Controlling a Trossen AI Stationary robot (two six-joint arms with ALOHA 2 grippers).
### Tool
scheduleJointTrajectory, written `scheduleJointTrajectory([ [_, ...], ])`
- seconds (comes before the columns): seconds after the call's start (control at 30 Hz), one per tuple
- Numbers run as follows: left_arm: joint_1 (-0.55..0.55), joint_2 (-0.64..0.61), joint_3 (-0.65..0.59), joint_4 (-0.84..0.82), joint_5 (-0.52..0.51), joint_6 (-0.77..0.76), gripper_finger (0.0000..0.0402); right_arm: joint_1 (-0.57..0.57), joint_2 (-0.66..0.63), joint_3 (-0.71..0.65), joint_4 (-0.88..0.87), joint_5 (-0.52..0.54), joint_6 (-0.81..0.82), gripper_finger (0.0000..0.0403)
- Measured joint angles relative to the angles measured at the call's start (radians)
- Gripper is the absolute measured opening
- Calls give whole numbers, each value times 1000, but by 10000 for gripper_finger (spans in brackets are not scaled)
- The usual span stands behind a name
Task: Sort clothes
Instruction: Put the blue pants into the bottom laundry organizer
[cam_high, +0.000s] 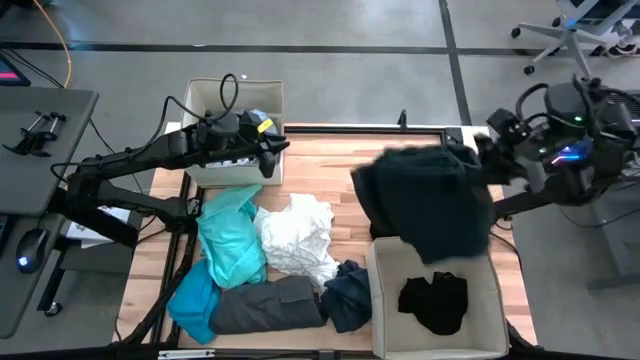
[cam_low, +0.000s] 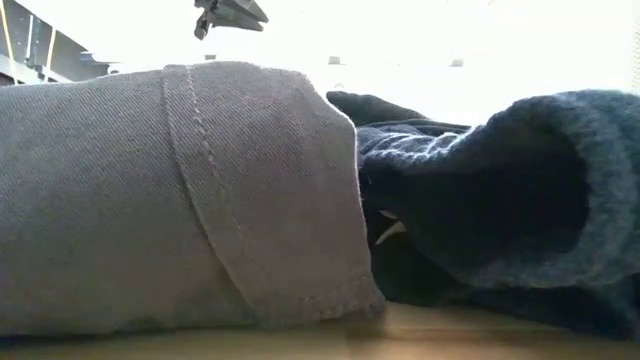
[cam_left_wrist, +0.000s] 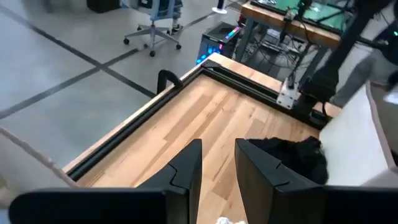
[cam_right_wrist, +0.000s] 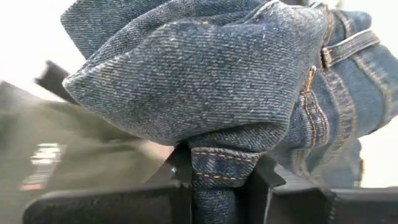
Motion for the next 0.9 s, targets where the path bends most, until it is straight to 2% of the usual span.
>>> scheduleJointTrajectory([
  [0.17,0,0,0,-6,78,32,76,195,31,-5,-121,29,359,51],
  [0.3,0,0,0,-8,115,35,76,374,130,-7,-299,64,515,51],
  [0.37,0,0,0,-8,130,51,76,469,202,-12,-306,83,535,51],
  [0.47,0,0,0,-9,136,84,76,591,299,-15,-282,225,544,51],
  [0.57,0,0,0,-9,137,112,76,680,396,-45,-281,307,549,51],
  [0.63,0,0,0,-8,137,131,76,720,463,-77,-289,341,578,50],
  [0.73,0,0,0,-9,137,155,76,764,541,-92,-292,335,587,50],
  [0.9,0,0,0,-9,139,190,76,784,629,-106,-293,401,633,46],
])
